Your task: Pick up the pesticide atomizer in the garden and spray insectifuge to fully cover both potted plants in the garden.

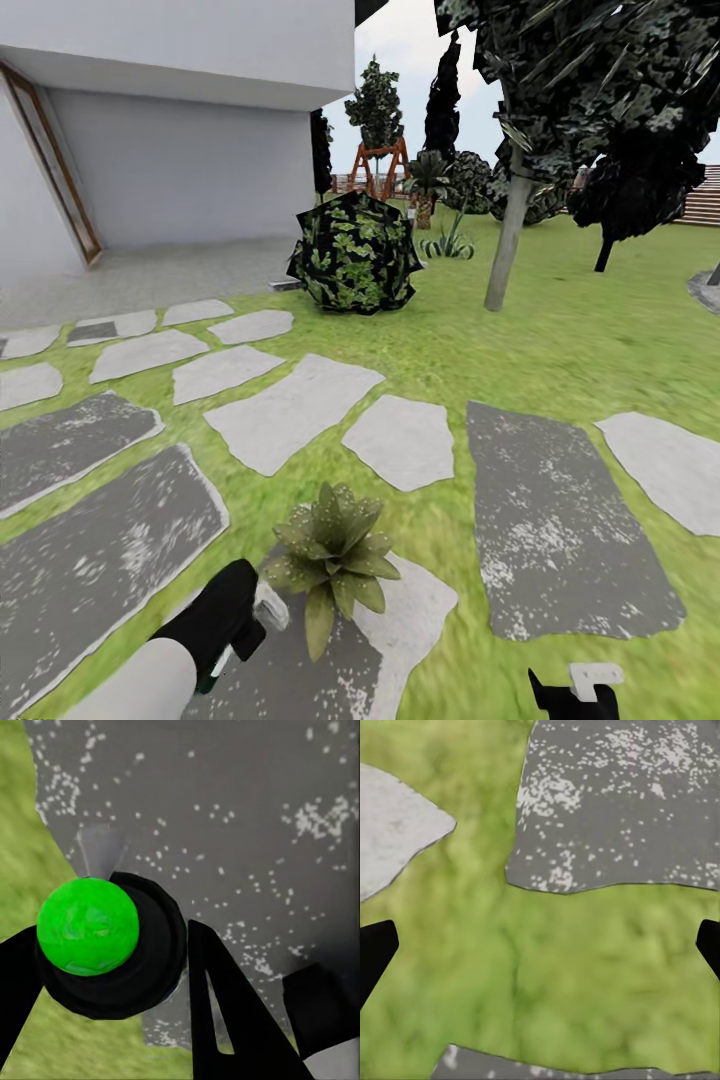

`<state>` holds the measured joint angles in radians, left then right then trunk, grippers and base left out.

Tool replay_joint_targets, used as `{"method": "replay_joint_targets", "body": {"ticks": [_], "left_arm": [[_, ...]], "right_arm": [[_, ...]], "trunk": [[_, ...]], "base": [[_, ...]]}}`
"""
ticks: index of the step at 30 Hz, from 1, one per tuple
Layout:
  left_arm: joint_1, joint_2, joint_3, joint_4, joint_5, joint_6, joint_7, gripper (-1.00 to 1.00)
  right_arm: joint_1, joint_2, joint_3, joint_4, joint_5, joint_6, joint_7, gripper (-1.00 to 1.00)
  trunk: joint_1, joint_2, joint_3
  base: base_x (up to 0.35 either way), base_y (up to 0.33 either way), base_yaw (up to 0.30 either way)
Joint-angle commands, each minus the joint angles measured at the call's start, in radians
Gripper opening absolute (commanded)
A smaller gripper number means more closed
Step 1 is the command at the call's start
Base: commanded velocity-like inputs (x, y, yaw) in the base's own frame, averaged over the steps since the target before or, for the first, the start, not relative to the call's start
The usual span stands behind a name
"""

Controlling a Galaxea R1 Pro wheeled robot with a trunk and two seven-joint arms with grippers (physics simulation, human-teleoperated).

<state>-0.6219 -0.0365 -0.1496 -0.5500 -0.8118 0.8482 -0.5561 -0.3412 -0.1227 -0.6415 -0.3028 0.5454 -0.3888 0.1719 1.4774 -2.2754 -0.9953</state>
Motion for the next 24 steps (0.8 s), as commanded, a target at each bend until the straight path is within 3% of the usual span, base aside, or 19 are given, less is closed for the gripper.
{"method": "replay_joint_targets", "body": {"ticks": [1,11,21,24], "left_arm": [[0.002,-0.003,-0.003,-0.001,-0.005,-0.024,-0.006,-1.00],[0.003,-0.017,-0.003,-0.001,-0.003,-0.029,-0.007,-1.00],[0.002,-0.018,-0.001,-0.003,-0.004,-0.029,-0.007,-1.00],[0.002,-0.016,0.022,-0.003,-0.005,-0.026,-0.006,-1.00]], "right_arm": [[-0.001,0.000,-0.009,0.001,0.004,-0.004,0.008,1.00],[-0.001,0.000,-0.009,0.001,0.004,-0.002,0.008,1.00],[-0.001,0.001,-0.007,0.001,0.004,-0.002,0.008,1.00],[-0.001,0.001,-0.007,0.002,0.004,-0.002,0.008,1.00]], "trunk": [[0.000,0.000,-0.001],[0.000,0.000,-0.001],[0.000,0.000,-0.001],[0.000,0.000,-0.001]], "base": [[0.062,-0.109,0.005],[0.040,-0.127,0.010],[-0.043,-0.001,0.253],[-0.001,0.000,0.276]]}}
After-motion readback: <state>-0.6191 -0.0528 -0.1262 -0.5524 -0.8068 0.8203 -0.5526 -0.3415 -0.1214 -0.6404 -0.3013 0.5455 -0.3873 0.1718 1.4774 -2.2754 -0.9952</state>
